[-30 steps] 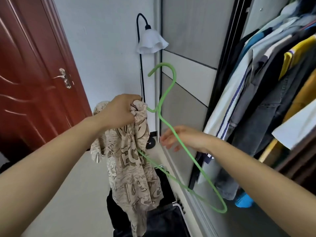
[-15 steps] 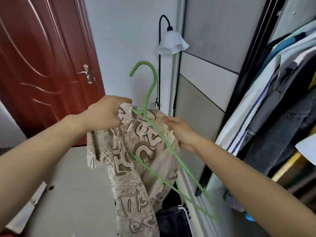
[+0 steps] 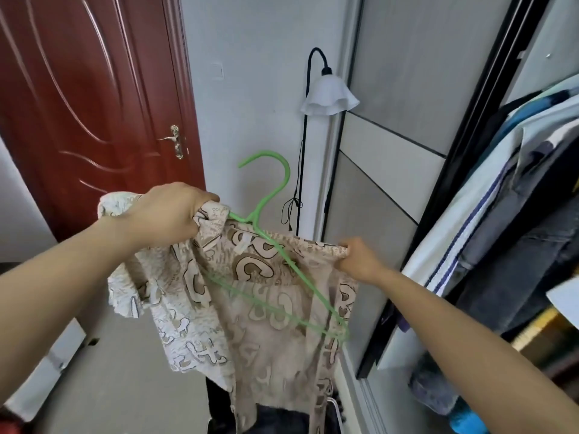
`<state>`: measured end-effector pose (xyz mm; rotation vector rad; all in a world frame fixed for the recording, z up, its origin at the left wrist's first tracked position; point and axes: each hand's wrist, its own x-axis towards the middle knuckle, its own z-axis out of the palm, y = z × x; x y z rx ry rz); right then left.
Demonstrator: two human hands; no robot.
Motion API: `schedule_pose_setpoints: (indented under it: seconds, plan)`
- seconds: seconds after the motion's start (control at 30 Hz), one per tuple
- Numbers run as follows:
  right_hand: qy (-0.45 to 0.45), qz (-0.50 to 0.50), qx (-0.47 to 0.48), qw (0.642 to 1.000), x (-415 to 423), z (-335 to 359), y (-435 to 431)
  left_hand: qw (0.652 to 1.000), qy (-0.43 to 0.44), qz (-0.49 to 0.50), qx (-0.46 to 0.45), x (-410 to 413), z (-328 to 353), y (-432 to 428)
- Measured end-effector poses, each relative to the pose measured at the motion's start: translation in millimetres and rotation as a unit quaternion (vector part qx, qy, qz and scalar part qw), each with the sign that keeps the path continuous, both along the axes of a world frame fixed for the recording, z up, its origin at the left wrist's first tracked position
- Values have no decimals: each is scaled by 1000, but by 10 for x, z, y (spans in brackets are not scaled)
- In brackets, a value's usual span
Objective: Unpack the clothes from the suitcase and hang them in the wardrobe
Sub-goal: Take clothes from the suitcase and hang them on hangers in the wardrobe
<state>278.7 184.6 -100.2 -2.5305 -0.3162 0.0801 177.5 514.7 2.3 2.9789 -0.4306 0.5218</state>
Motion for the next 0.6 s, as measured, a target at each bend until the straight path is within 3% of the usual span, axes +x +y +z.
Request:
schedule_pose_setpoints:
  seconds: [0.1,0.17,0.27,0.37,0.43,0.5,0.53,0.6]
  plan:
    - [-8,-47,157,986,-22,73,-50,999,-9,38,23,-35,-4,-4]
    - [-103,-50,88,989,24,97,-70,997,-22,70,34,-38,33,-5]
    - [-183,-16,-173,968,12,124,-71,986,-45,145,73,-56,65,13]
    - [-196,-21,-197,960,-34,144,30,971,-66,203,111,-102,20,-37]
    - [-181,-53,-119,975,-58,227,163,961,-68,227,140,-100,-23,-68]
    - [-87,-113,95,985,-130,387,337,957,-68,242,147,-79,-60,-77]
    - [4,-111,226,968,-211,474,424,955,-65,252,141,-68,-80,-83]
    - [201,43,393,896,-455,668,564,958,-58,265,98,-50,-116,-88]
